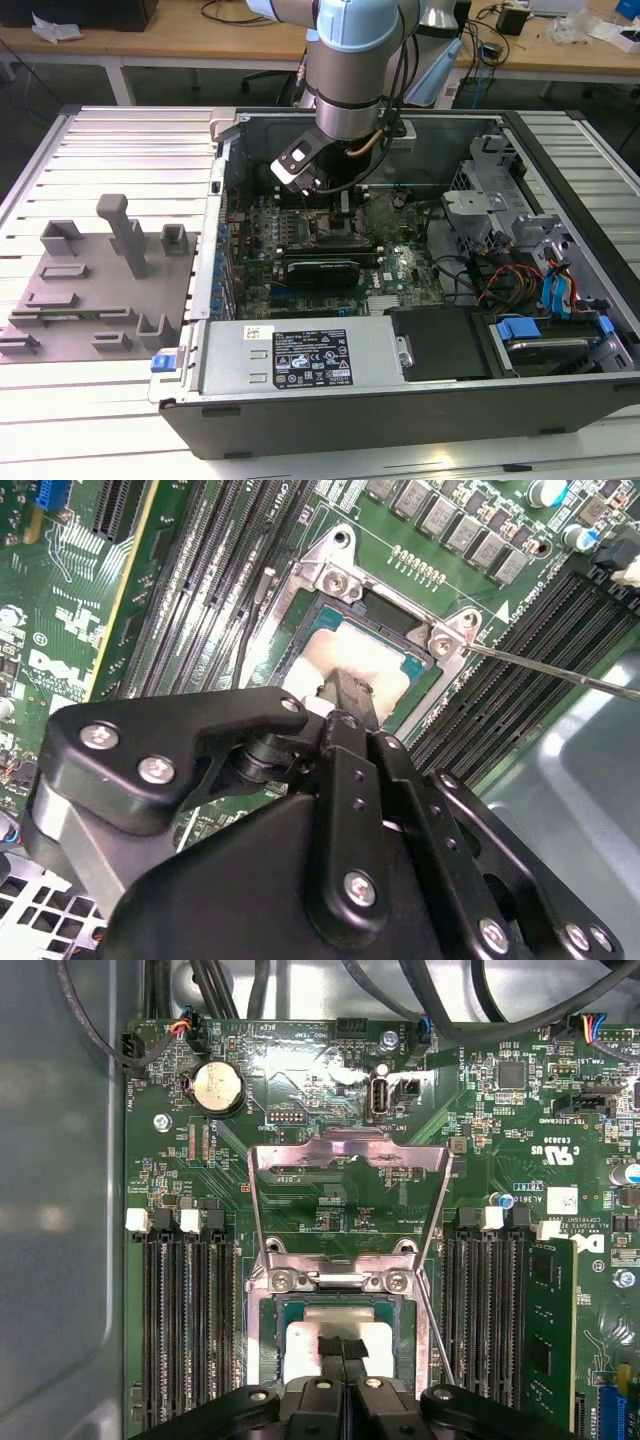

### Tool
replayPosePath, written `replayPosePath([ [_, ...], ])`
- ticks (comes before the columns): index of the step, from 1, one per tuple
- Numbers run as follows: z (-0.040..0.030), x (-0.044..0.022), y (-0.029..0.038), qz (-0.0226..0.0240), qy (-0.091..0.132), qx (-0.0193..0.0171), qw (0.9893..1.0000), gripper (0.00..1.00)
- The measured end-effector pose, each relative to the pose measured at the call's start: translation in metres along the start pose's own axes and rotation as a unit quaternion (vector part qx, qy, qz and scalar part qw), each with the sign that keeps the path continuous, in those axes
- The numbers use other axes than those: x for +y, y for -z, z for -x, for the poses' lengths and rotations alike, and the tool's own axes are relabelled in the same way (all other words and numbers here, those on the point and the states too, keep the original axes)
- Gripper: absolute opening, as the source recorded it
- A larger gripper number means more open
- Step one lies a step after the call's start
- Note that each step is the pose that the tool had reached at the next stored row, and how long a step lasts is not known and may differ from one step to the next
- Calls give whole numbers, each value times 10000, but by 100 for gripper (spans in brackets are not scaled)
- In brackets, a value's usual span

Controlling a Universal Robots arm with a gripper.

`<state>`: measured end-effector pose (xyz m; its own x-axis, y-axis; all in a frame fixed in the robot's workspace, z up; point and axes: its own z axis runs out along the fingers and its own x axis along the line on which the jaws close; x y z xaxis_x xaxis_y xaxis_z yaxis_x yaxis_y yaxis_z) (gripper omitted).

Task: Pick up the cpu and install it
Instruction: 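Place the cpu into insertion slot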

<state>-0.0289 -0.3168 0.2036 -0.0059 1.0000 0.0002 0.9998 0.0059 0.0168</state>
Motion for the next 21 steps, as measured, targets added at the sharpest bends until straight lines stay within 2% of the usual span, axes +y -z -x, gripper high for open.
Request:
replayPosePath([
  [11,0,0,-3,1,0,2,10000,11],
  [12,-4,3,17,7,0,14,10000,11],
  [16,-1,2,110,0,0,1,10000,11],
  [21,-4,5,307,-1,0,-8,10000,11],
])
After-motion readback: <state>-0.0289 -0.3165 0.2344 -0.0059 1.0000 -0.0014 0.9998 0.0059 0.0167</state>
